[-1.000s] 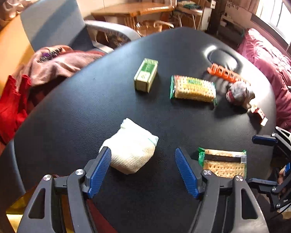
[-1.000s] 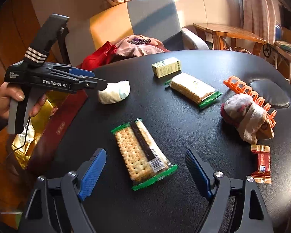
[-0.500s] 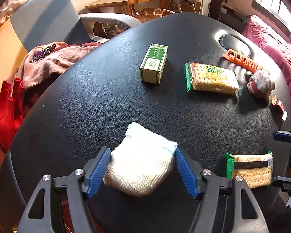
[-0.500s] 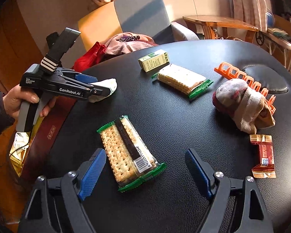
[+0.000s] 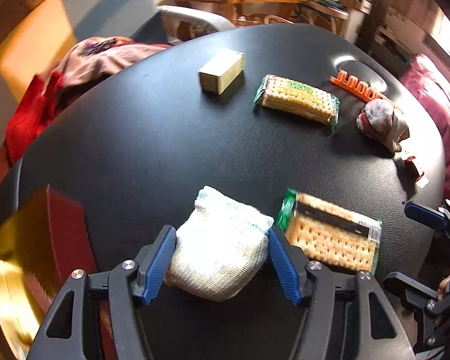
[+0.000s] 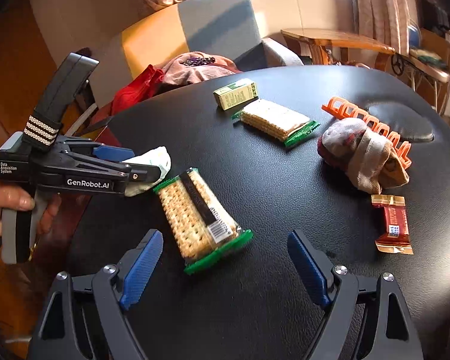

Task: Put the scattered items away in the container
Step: 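Grasp the white cloth bundle with the left gripper, then carry the cloth bundle and cracker pack to the gold tray and release both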

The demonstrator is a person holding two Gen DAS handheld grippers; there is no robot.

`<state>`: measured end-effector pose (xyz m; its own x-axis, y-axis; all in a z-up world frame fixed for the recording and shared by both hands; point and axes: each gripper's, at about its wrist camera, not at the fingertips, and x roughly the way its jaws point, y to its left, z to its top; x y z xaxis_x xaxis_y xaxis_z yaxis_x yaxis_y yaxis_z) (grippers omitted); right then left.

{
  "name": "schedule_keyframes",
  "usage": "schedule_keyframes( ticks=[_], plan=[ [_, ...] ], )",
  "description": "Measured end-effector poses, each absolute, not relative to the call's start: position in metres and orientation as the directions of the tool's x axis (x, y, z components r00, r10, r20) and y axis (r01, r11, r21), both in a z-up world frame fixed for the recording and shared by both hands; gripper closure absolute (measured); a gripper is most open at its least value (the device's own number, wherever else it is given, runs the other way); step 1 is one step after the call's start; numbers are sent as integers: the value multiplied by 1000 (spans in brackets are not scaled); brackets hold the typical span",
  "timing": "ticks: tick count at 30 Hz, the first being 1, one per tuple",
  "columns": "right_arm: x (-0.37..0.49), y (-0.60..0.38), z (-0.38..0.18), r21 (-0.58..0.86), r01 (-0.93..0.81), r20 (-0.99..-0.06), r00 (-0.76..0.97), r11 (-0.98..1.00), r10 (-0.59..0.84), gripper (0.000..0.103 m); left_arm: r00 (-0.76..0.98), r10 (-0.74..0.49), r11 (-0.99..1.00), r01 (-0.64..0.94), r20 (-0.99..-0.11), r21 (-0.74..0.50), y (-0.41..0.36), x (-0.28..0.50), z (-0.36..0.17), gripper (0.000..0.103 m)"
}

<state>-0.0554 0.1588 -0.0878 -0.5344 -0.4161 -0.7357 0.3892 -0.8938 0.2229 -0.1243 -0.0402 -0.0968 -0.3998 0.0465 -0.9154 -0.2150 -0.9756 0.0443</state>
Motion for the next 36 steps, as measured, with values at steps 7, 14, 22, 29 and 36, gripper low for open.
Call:
schedule_keyframes(
  ticks=[7,14,22,29,36],
  plan=[
    [-61,144,-80,102,520,-746,-524,-848,-411,23,-451,65,-996,-83,-890,-31,-53,-61,-91,38],
    [-90,109,-91,45,627,-825,-416,-778,-383,25,-502,93,-993,-109,-860,-43,-53,-34,-91,35],
    [-92,95,-106,-15,640,-867,-392,-769,-309,49,-532,178,-982,-155,-828,-111,-67,-18,-90,33],
    [-76,110,-104,-4,575,-852,-431,-818,-299,51,-542,169,-984,-144,-823,-107,-65,-24,-91,32],
    [-67,116,-104,51,515,-838,-445,-856,-317,49,-547,74,-997,-69,-834,-43,-57,-33,-98,41]
  ],
)
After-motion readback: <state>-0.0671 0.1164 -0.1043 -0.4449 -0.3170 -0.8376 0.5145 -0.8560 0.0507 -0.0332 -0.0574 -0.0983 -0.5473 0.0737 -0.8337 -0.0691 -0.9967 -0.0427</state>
